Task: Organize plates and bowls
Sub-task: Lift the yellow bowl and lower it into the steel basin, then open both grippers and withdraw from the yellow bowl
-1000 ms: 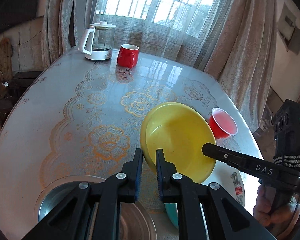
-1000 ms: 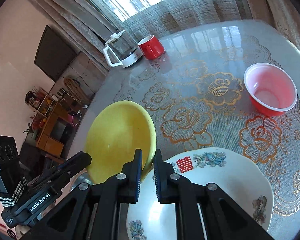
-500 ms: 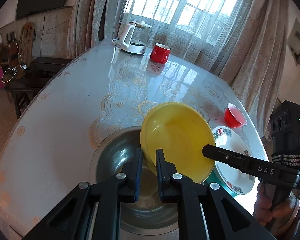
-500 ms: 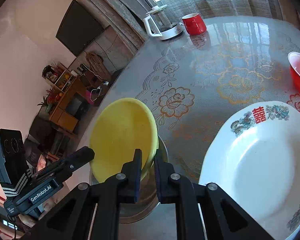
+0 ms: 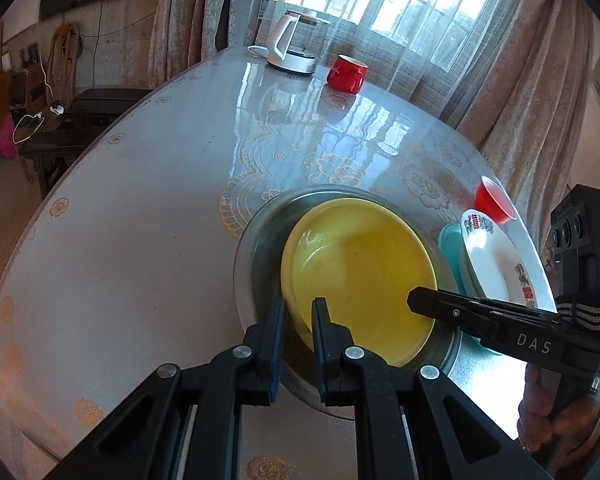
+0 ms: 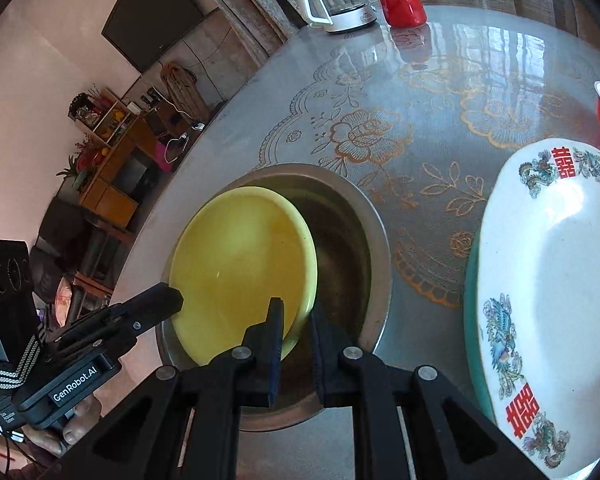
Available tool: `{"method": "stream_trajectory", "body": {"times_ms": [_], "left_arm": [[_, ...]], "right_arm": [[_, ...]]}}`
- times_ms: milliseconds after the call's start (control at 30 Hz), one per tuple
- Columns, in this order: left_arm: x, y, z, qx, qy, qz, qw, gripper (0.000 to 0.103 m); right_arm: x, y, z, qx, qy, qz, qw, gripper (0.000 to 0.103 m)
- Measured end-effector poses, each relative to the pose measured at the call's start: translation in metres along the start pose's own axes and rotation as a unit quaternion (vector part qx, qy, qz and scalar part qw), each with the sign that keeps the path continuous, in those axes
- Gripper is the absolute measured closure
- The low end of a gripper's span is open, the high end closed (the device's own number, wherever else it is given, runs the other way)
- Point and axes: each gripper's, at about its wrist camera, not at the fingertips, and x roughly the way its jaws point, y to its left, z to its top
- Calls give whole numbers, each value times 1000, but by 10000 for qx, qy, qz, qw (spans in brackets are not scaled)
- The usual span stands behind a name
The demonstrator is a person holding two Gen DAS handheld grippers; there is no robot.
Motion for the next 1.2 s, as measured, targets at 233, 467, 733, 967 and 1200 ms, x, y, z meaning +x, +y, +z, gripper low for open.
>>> {"method": "stream_trajectory", "body": {"times_ms": [233, 467, 733, 967, 1200], "left_arm": [[4, 1, 1, 90, 32, 26, 10000, 89], [3, 1, 2, 245, -43, 39, 9997, 86], [7, 0, -2, 398, -10, -22, 9992, 86], [7, -6, -3, 554, -61, -24, 9984, 86], [4, -6, -2, 563, -142, 10, 9983, 84]], "right_arm": [[3, 4, 1, 25, -9, -215, 9998, 89], [7, 14, 2, -177, -102, -547, 9983, 84], [9, 21, -1, -388, -174, -880, 9952, 84], [9, 25, -4, -571, -238, -1117, 9918, 84], [3, 30, -8, -658, -412, -1055, 9914, 78]]}}
